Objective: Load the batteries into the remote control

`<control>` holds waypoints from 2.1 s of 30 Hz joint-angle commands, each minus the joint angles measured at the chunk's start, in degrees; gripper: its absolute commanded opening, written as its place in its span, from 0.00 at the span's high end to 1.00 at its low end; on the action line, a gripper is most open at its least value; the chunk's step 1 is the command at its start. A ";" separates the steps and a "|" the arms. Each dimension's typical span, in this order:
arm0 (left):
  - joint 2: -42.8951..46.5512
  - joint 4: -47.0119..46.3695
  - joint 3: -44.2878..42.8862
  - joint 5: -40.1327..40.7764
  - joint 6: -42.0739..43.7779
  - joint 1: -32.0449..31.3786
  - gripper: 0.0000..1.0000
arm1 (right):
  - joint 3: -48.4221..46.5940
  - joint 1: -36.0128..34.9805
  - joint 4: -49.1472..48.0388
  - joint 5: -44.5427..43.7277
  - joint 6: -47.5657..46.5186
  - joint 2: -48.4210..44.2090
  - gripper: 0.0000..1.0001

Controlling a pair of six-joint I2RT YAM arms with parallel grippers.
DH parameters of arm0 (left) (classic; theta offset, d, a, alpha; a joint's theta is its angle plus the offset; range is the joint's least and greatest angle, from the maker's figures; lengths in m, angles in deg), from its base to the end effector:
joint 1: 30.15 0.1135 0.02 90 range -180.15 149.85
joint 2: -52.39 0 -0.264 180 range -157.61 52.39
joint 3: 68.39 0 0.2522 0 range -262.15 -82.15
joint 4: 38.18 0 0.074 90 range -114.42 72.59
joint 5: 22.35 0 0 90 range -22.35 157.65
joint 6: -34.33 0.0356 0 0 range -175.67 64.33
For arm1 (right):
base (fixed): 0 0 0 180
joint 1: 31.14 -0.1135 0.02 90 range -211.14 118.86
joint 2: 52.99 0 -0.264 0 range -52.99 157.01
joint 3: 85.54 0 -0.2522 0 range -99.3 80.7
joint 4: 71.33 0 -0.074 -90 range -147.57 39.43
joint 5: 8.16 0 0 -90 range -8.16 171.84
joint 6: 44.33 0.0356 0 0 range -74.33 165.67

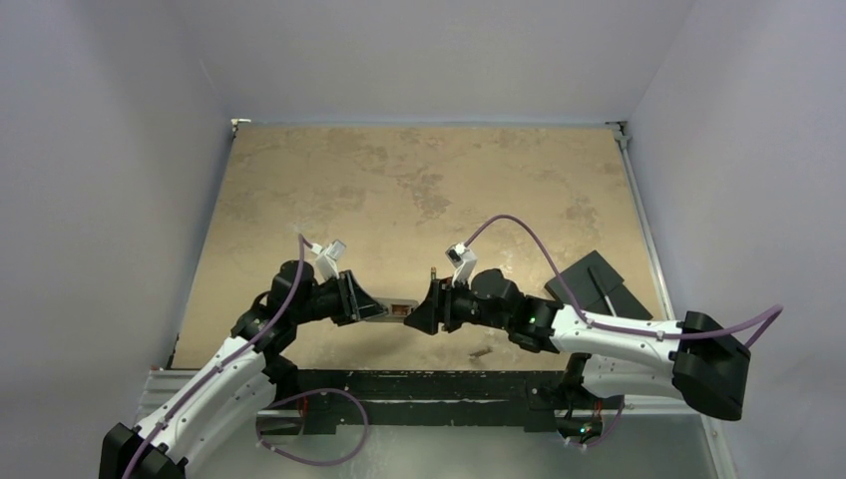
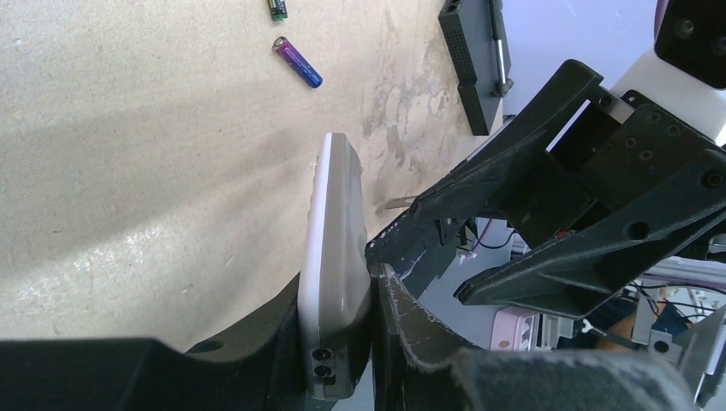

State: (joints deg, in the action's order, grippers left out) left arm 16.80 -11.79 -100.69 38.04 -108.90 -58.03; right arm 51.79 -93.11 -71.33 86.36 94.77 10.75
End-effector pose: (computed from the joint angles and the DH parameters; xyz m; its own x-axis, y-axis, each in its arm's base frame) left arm 0.1228 -0.0849 0.2007 -0.8916 -0.3162 -0.3241 0.1199 0.5253 -0.8424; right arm 0.1106 0.2138 0.2202 -0.8019 0.0973 -0.5896 -0.4711 0.5041 0.7239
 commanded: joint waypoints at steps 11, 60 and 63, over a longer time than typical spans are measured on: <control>0.13 1.24 -2.48 1.66 3.55 -0.25 1.00 | 0.11 -0.30 3.63 -2.03 -0.35 -3.31 0.37; -7.71 -4.79 -5.44 -7.87 9.01 -0.25 1.00 | -1.55 -0.34 61.35 -16.57 10.41 -8.11 0.36; -7.85 -5.29 -5.27 -8.45 9.02 -0.25 1.00 | -0.69 -0.42 59.84 -15.07 9.75 -7.34 0.35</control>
State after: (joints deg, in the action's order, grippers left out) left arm 9.11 -13.41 -104.45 31.81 -101.41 -58.05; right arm 50.09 -93.13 -9.25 69.46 105.00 2.71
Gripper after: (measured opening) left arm 0.251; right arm 0.640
